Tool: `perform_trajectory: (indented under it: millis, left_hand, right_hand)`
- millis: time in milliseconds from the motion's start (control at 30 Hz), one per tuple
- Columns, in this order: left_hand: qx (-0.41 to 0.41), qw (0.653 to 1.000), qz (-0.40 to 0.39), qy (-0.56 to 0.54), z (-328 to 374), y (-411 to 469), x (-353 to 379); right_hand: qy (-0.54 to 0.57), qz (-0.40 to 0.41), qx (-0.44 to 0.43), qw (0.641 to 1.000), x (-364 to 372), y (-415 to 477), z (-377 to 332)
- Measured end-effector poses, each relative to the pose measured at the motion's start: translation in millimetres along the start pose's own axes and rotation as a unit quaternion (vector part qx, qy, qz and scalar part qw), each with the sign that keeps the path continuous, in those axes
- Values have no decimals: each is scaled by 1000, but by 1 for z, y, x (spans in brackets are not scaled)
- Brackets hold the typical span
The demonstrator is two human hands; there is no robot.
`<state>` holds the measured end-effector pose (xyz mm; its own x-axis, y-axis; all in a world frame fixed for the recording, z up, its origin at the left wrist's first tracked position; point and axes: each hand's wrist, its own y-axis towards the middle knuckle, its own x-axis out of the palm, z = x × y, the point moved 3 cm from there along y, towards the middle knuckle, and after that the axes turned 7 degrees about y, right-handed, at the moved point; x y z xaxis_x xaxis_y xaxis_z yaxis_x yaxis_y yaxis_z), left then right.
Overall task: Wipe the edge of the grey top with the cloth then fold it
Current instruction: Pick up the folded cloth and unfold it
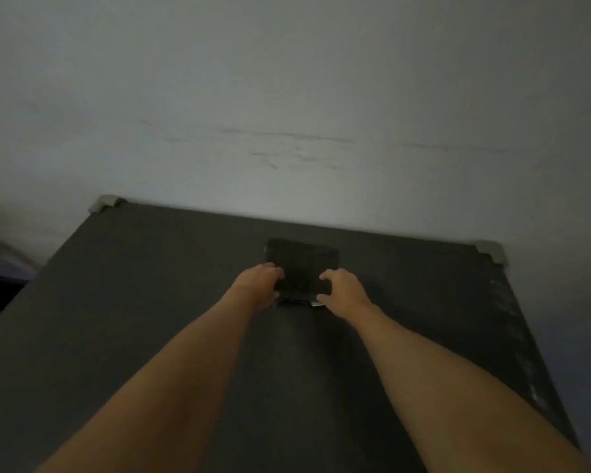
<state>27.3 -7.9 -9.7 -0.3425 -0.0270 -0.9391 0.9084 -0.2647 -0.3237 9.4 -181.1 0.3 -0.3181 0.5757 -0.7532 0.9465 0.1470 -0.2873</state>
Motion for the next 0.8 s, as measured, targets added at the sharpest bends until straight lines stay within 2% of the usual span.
perform_trajectory:
  millis: [100, 167, 267, 367, 433, 567, 800]
  left_hand:
    - [15, 1000, -5, 4, 1, 15, 16]
    - [9, 1000, 23, -19, -2, 19, 21]
    - [21, 996, 49, -66, -11, 26, 18]
    - [26, 996, 29, -80, -13, 29, 9]
    - [34, 995, 31, -92, -9, 32, -3]
    - [52, 983, 94, -150, 9, 28, -41]
    - [113, 950, 174, -234, 49, 4, -119]
  right_hand:
    - [1, -17, 18, 1000, 17, 13, 13]
    - [0, -15, 18, 1000, 26, 14, 20]
    - [24, 54, -2, 998, 31, 16, 27]
    - [54, 80, -6, 995, 30, 18, 27]
    - [103, 89, 6, 991, 27, 19, 24]
    - [207, 120, 34, 970, 17, 18, 6]
    - [249, 188, 117, 943, -6, 9, -12]
